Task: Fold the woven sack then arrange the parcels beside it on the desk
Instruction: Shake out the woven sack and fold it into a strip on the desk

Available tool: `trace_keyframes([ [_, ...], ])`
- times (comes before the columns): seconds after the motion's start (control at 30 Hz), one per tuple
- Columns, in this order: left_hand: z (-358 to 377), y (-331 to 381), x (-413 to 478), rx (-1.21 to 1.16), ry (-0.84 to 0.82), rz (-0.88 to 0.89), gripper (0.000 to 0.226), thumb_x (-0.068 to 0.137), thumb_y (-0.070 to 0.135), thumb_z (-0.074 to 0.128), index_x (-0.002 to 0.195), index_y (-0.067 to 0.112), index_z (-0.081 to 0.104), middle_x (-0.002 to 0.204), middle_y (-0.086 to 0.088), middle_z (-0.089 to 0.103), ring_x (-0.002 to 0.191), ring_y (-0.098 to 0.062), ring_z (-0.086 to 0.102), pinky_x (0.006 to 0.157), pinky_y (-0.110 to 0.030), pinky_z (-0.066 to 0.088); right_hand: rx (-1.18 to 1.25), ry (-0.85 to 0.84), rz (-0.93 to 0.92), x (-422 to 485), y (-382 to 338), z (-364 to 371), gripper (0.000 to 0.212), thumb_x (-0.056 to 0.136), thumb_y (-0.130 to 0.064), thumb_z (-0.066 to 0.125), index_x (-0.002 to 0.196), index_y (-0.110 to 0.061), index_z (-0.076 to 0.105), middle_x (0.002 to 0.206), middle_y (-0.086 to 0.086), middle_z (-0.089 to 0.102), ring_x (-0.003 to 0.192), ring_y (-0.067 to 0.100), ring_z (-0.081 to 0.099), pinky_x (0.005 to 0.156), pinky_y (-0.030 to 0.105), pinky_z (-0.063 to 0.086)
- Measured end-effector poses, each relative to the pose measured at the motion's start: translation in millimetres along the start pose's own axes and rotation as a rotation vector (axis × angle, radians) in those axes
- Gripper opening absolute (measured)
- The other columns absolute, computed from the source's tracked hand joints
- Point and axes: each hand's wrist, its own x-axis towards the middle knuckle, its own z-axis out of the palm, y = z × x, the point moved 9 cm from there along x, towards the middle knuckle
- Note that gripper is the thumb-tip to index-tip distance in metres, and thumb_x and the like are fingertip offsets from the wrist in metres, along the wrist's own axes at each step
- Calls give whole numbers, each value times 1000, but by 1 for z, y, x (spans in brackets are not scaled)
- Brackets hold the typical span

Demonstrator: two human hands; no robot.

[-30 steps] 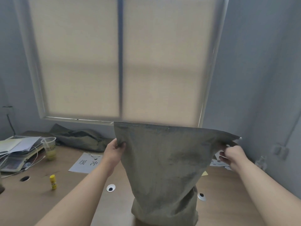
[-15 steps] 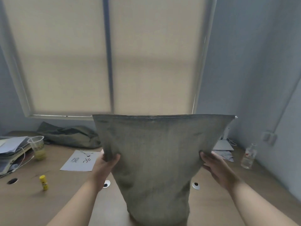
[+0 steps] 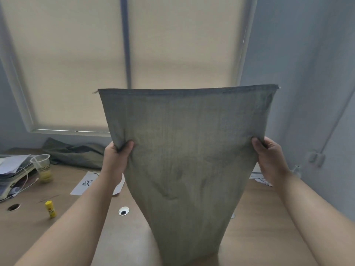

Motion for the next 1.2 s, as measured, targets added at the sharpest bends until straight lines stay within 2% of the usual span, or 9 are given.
trace_keyframes([
  [0.2, 8, -18, -12, 70, -65, -75, 10, 98, 14, 62, 94, 22, 67, 90, 12, 73, 84, -6, 67, 70, -24, 51, -388, 39, 137, 0, 35, -17, 27, 100, -20, 55, 106, 4, 66, 100, 20, 71, 94, 35, 68, 86, 51, 56],
  [0.33, 18, 33, 16, 110, -43, 27, 16, 98, 18, 62, 113, 14, 65, 101, 5, 69, 93, -14, 65, 77, -28, 51, -406, 157, 7, 20, -28, -8, 24, 97, -22, 59, 100, 0, 67, 95, 16, 67, 90, 30, 64, 71, 37, 50],
  [0.47, 24, 69, 44, 19, 25, 95, 21, 97, 21, 64, 118, 16, 63, 107, 7, 69, 95, -9, 64, 79, -24, 51, -384, 210, -122, 40, -83, 4, 37, 87, -40, 59, 101, -7, 67, 101, 14, 70, 94, 37, 67, 75, 56, 59],
  [0.6, 17, 38, 44, 170, 51, -43, 40, 94, 33, 64, 128, 12, 61, 119, -4, 68, 110, -27, 63, 96, -43, 52, -361, 114, 82, 40, -44, 11, 32, 102, -16, 51, 128, 4, 53, 120, 16, 55, 105, 35, 58, 53, 28, 60],
  [0.77, 15, 83, 56, 246, 81, 81, 38, 92, 28, 64, 125, 10, 63, 117, -4, 68, 110, -27, 63, 97, -44, 52, -258, 161, -16, 51, -83, 17, 23, 101, -10, 52, 121, 2, 56, 110, 15, 56, 92, 31, 60, 54, 25, 60],
  [0.87, 25, 125, 69, 11, 87, 155, 14, 94, 22, 63, 107, 21, 64, 106, 6, 70, 101, -17, 66, 89, -36, 55, -204, 239, -160, 59, -131, 27, 13, 99, -16, 55, 104, -5, 59, 90, 5, 59, 79, 21, 64, 56, 23, 59],
  [1.0, 30, 121, 72, 145, 49, 106, 31, 97, 20, 60, 126, 11, 61, 117, -1, 67, 107, -23, 63, 94, -37, 51, -320, 189, -36, 62, -111, 33, 30, 102, -12, 52, 127, 3, 57, 111, 13, 58, 76, 20, 62, 73, 33, 57],
  [1.1, 24, 120, 76, 228, 46, 141, 32, 95, 21, 61, 125, 10, 62, 117, -2, 68, 109, -27, 62, 100, -45, 51, -397, 192, -70, 66, -127, 34, 35, 103, -12, 50, 132, 6, 55, 118, 18, 60, 74, 24, 62, 61, 28, 59],
  [1.2, 29, 164, 75, 55, 130, 260, 16, 95, 18, 59, 111, 20, 60, 100, 11, 67, 91, -12, 64, 81, -26, 53, -320, 264, -235, 76, -181, 36, 27, 100, -17, 54, 120, -3, 64, 110, 12, 65, 81, 24, 67, 52, 22, 57],
])
